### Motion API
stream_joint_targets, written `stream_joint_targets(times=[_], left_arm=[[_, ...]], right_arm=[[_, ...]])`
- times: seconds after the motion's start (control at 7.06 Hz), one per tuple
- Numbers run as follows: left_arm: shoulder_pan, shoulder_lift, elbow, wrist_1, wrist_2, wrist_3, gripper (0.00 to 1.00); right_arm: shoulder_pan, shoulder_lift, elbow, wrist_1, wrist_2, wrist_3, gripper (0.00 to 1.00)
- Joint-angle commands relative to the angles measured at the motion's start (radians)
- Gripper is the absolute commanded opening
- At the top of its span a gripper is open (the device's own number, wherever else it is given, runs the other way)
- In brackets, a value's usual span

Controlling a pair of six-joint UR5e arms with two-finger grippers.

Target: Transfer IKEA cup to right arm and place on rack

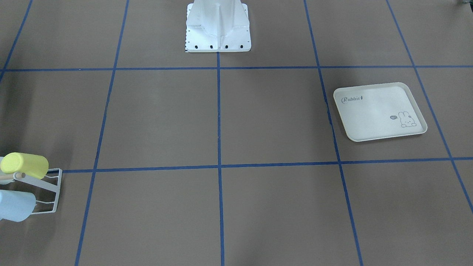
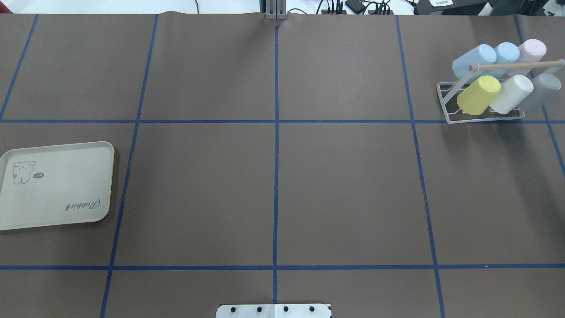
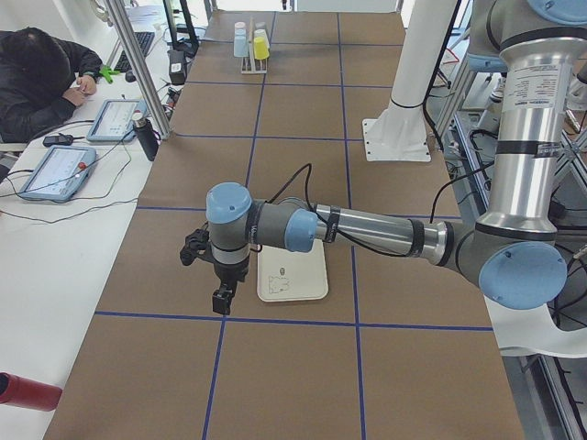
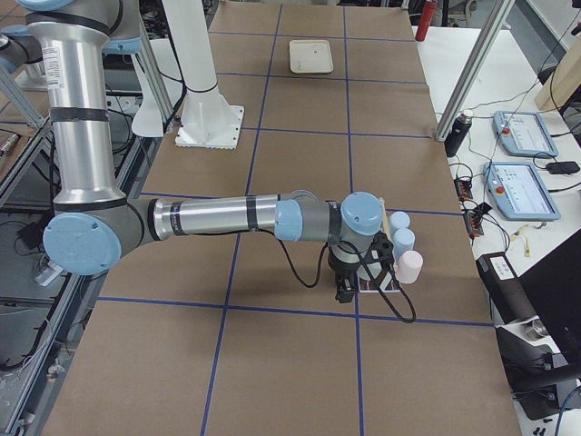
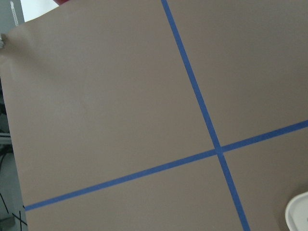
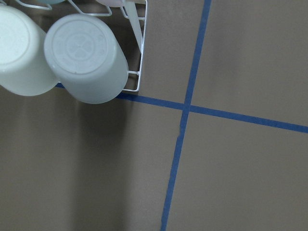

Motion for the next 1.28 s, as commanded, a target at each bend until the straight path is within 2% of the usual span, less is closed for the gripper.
stream_joint_targets(times=[0.0, 0.14, 0.71, 1.13], left_arm=[[0.002, 0.03, 0.011, 0.02, -0.053, 0.001, 1.0], [0.0, 0.036, 0.016, 0.018, -0.109, 0.005, 1.0], [0.0, 0.038, 0.021, 0.016, -0.117, -0.001, 1.0], [0.0, 0.038, 0.019, 0.015, -0.117, -0.001, 1.0]], right_arm=[[0.0, -0.001, -0.002, -0.002, 0.002, 0.0, 1.0], [0.0, -0.003, -0.003, -0.002, 0.006, 0.0, 1.0], [0.0, -0.044, -0.008, 0.0, 0.055, 0.0, 1.0], [0.037, -0.043, -0.006, 0.023, 0.051, 0.0, 1.0]])
